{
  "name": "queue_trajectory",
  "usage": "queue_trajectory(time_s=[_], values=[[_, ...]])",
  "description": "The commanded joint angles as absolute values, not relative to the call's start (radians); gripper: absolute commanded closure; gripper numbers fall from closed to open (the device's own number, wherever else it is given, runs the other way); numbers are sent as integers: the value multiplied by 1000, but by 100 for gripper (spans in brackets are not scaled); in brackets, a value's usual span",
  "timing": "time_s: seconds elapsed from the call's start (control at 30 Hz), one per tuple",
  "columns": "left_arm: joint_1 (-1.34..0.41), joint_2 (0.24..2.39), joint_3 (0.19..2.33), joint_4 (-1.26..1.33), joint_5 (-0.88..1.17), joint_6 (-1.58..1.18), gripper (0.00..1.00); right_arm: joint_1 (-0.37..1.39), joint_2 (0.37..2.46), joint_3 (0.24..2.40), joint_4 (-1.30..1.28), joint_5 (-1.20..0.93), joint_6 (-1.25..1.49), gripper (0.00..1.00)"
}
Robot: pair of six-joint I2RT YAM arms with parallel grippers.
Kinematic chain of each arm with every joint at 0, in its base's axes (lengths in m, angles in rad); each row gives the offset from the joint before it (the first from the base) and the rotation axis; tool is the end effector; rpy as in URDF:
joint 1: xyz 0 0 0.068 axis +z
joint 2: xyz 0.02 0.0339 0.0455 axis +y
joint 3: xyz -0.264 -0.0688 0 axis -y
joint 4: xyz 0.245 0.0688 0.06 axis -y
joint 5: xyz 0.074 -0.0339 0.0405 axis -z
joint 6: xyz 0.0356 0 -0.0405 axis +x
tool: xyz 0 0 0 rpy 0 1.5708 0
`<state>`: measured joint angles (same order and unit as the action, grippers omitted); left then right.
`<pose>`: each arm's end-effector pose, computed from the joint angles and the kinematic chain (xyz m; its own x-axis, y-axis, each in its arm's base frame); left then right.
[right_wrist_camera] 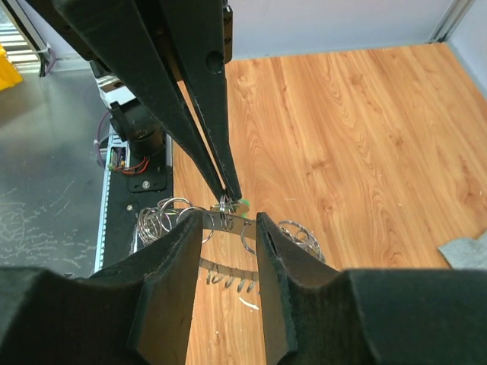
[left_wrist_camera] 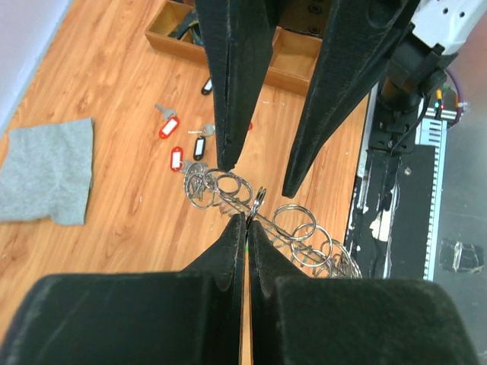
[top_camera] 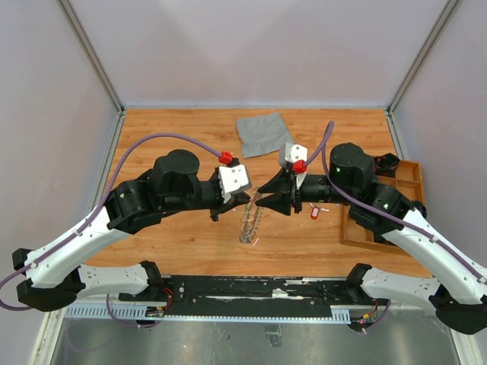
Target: Put the keys on the keyring
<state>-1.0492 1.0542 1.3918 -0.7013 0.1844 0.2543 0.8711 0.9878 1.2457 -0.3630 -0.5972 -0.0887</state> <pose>0.0954 -0.1791 0.4420 0.0643 0.3844 -0.9209 0.9521 0.2527 0.1720 0.1129 0.1652 0.4435 0.0206 -0.0892 -0.9958 -0.9948 0.0972 -0.0293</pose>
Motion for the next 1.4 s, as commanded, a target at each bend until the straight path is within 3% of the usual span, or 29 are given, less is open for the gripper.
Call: queue_trajectory(time_s=[0.0, 0.43, 0.6, 0.73, 0.93, 1.13, 1.37], values=[[-1048, 1050, 1433, -711, 184, 278, 99, 887, 1000, 1278, -387, -583, -107, 65], [-1047, 1067, 1448, -716, 197, 283, 99, 887, 1047, 1275, -349, -656, -90, 67], [-1047, 1070, 1450, -720, 199, 282, 100, 887, 1064, 1282, -347, -679, -89, 80], [-1047, 1070, 1449, -719, 197, 280, 99, 887, 1064, 1283, -347, -685, -93, 99], [-1047, 1062, 1446, -706, 189, 275, 99, 887, 1032, 1280, -339, -676, -112, 99], [-1047, 1031, 1416, -658, 192, 259, 84, 887, 986, 1256, -281, -670, -111, 99], [-1047, 1014, 1392, -634, 202, 248, 73, 887, 962, 1244, -250, -667, -101, 99]])
